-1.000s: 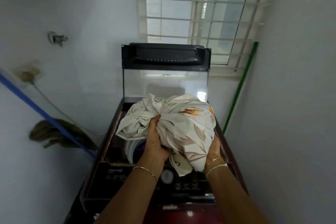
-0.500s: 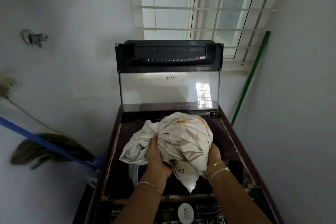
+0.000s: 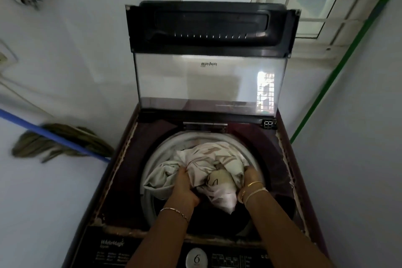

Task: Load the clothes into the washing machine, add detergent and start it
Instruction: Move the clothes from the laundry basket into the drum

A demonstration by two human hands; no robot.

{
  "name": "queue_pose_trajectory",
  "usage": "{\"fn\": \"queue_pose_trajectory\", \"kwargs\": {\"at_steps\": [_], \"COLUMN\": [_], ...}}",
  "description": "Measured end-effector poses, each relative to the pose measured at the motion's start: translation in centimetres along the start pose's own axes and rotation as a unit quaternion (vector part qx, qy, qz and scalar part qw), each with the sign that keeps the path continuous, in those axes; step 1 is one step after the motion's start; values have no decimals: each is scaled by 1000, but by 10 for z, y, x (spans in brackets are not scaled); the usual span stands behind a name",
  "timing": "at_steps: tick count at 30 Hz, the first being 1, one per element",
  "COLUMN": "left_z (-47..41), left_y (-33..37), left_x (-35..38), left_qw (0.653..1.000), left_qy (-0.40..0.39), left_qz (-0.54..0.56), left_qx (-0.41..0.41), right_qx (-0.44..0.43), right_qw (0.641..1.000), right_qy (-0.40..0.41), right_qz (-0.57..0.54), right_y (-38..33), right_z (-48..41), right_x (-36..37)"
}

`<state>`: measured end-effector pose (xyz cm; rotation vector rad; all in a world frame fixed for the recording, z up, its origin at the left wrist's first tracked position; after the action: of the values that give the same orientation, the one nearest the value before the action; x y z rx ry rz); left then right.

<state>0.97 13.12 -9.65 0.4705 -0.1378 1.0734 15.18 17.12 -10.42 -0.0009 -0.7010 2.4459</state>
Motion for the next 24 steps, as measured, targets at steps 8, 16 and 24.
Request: {"fn": "queue_pose_trajectory", "kwargs": {"at_steps": [8, 16, 24], "left_z": [-64, -22, -64], "left_y": [32, 58, 27], "left_x": [-29, -14, 2], "left_qw": [960, 773, 337], "left_qy": [177, 117, -30], "left_qz": [-150, -467, -828], "left_qx": [157, 412, 447], "right_qx": [-29, -232, -430], "right_qw": [992, 888, 555], "right_qy": [11, 32, -59], "right_qz": [120, 395, 710], "right_y": [-6, -23, 20], "right_z": [-16, -38, -57], "right_x": [12, 25, 67]}}
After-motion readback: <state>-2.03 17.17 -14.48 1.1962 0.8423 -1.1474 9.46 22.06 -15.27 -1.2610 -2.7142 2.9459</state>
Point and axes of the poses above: each hand's wrist, its own z-axis away from the middle knuckle, its own x-axis out of the palm, y = z × x, the point moved 5 cm from there along -z, towards the middle knuckle, and after that the axes turned 15 degrees about y, right-handed, at the moved point
